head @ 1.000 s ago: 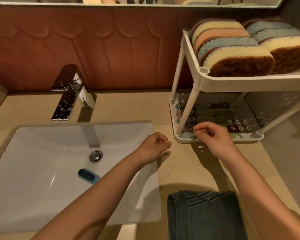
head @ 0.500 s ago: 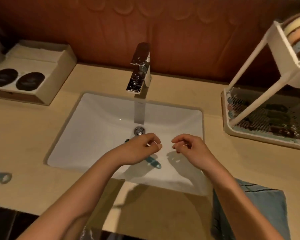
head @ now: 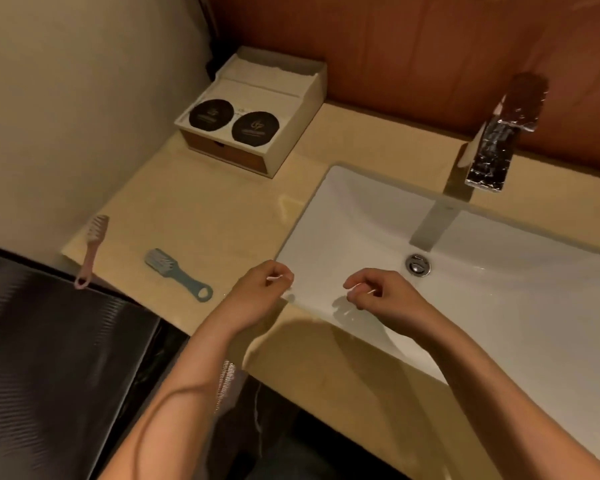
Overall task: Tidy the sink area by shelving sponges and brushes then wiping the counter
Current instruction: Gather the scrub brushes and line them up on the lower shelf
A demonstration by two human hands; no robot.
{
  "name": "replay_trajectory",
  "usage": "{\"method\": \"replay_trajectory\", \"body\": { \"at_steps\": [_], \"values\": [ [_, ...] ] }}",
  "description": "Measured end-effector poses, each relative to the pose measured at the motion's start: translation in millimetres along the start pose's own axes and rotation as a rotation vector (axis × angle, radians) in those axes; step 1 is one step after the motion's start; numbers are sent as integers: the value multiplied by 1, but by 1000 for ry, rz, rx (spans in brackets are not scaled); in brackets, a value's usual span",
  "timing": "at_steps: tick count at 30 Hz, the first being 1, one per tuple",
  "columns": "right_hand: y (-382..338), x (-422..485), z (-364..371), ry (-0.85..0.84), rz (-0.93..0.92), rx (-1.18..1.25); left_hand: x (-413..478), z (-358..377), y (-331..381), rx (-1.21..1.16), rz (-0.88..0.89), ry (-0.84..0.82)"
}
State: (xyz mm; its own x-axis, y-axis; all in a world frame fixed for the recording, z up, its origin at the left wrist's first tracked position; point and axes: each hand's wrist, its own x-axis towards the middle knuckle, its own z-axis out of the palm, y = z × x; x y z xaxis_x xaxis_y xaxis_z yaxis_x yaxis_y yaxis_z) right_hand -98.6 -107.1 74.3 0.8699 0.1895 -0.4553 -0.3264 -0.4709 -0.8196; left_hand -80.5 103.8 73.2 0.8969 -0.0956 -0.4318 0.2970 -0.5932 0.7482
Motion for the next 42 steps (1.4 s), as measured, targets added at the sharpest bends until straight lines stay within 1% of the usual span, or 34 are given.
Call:
{"method": "replay_trajectory", "body": {
  "at_steps": [3,5,7,8,10,11,14,17,22,25,28,30,32,34,35,37,38,42],
  "values": [
    [-18,20,21,-58,-37,-42,7,-32,-35,103,-80,145],
    [-28,33,35,-95,-42,-82,10,-53,-54,153,-100,229],
    [-36,48,50,-112,-39,-134,11,-75,-70,242,-126,355],
    [-41,55,58,-121,-36,-159,13,-87,-78,296,-151,422],
    [-49,62,69,-136,-29,-198,16,-104,-88,384,-231,503],
    [-57,72,81,-153,-30,-219,19,-118,-98,400,-278,516],
    [-65,77,91,-161,-21,-259,26,-128,-105,456,-338,460],
    [-65,82,100,-176,-24,-294,34,-127,-108,522,-311,422],
    [-80,100,118,-192,-46,-315,42,-130,-108,373,-206,485],
    [-93,107,133,-203,-89,-315,42,-129,-98,227,-79,542],
    [-110,113,149,-211,-121,-262,39,-127,-82,67,25,576],
    [-122,116,157,-161,-175,-229,38,-126,-73,-25,72,581],
    [-129,119,162,-65,-232,-176,38,-128,-70,-112,89,559],
    [-133,123,165,3,-244,-143,40,-134,-70,-222,75,525],
    [-135,125,165,16,-235,-135,41,-140,-73,-234,66,533],
    [-135,129,165,19,-219,-99,46,-156,-86,-176,41,600],
    [-136,131,164,16,-212,-67,49,-165,-95,-106,4,640],
    [-136,136,158,26,-185,44,62,-200,-138,336,-261,758]
  ]
}}
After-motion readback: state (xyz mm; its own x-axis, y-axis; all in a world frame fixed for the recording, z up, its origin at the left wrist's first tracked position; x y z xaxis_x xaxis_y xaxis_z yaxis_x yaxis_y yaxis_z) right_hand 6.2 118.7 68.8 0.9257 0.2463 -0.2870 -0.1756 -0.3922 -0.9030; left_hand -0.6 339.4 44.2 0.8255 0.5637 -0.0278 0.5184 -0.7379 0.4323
